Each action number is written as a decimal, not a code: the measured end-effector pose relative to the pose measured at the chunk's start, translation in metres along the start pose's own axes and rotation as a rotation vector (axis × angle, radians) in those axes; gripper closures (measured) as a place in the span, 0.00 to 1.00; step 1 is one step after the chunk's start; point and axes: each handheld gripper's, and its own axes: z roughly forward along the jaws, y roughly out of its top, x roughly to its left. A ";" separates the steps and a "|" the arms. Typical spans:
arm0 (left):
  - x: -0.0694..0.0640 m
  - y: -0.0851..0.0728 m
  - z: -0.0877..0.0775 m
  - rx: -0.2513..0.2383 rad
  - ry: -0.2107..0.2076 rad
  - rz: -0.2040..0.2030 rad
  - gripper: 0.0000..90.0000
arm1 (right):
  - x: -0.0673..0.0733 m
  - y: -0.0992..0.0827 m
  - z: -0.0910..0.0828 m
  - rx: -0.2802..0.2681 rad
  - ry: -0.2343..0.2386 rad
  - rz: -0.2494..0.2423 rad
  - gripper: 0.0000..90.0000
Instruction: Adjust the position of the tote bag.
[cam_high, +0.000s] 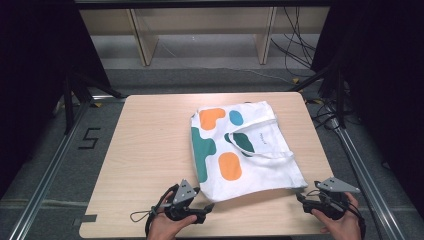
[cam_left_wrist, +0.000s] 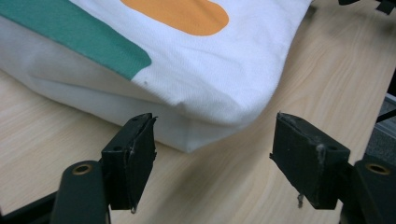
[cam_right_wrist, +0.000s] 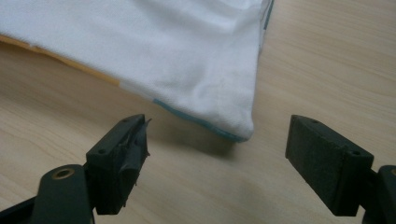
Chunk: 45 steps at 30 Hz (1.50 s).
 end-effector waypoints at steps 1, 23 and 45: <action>0.000 0.001 0.002 -0.009 -0.012 -0.003 0.33 | 0.000 0.000 0.000 0.001 0.001 -0.015 0.25; 0.028 0.007 -0.003 -0.035 0.019 0.043 0.91 | -0.001 0.001 0.001 -0.023 0.021 -0.032 0.25; 0.143 0.016 -0.006 0.064 0.280 0.057 0.93 | 0.001 0.001 0.002 -0.017 0.040 -0.056 0.30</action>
